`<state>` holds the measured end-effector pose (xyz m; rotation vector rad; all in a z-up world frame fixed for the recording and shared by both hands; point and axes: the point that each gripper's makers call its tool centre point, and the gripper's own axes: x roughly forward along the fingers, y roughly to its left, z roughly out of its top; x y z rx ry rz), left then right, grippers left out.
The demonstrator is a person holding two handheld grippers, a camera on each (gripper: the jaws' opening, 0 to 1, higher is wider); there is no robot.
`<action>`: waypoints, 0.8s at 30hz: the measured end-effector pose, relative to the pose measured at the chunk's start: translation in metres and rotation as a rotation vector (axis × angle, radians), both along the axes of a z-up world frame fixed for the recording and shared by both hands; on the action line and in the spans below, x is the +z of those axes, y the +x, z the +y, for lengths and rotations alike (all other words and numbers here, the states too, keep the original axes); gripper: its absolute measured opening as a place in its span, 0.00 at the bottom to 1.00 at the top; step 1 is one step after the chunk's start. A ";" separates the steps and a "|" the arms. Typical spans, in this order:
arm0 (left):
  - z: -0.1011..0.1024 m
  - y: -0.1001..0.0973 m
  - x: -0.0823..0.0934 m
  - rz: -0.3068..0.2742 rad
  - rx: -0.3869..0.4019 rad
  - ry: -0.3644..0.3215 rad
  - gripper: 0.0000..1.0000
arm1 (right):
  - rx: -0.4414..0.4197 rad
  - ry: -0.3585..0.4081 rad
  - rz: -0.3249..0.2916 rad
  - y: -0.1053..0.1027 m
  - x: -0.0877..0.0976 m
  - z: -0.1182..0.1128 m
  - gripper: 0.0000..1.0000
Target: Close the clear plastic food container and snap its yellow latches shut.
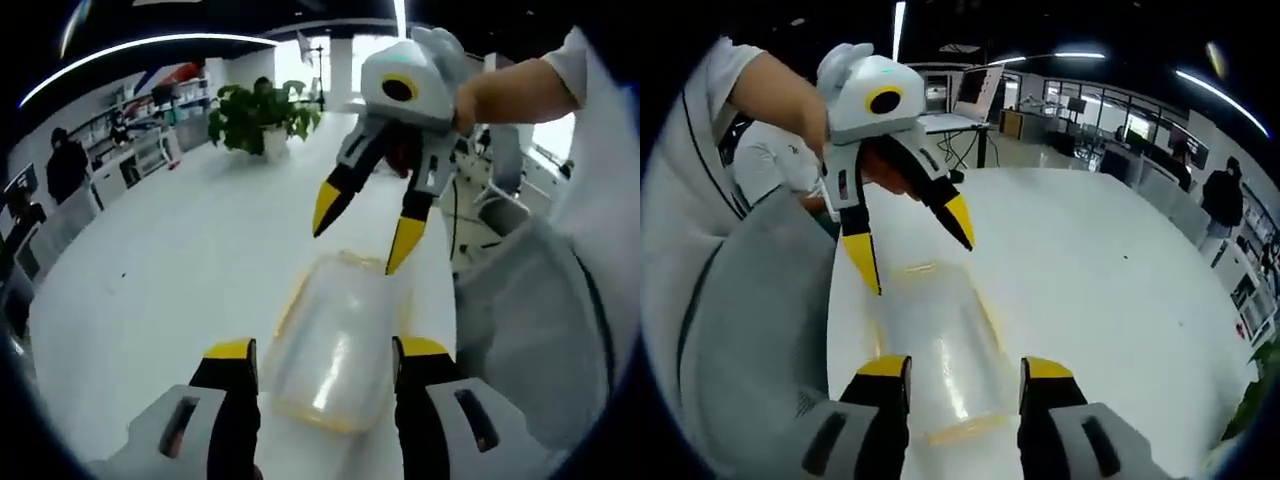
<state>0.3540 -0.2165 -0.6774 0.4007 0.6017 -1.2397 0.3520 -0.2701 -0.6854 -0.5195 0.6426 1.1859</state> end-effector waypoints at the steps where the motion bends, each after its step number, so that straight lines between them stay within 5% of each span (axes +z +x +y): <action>1: -0.001 0.000 0.001 -0.015 -0.017 0.003 0.47 | 0.013 0.006 -0.009 -0.001 0.003 0.003 0.40; 11: -0.010 -0.002 -0.002 -0.033 -0.065 0.006 0.39 | 0.091 0.031 -0.020 -0.004 0.010 0.024 0.35; 18: -0.021 -0.011 -0.009 -0.034 -0.131 0.010 0.30 | 0.153 -0.023 -0.041 -0.001 -0.001 0.029 0.22; 24: -0.025 -0.015 -0.017 -0.036 -0.159 0.029 0.29 | 0.171 -0.027 -0.023 0.000 -0.007 0.035 0.24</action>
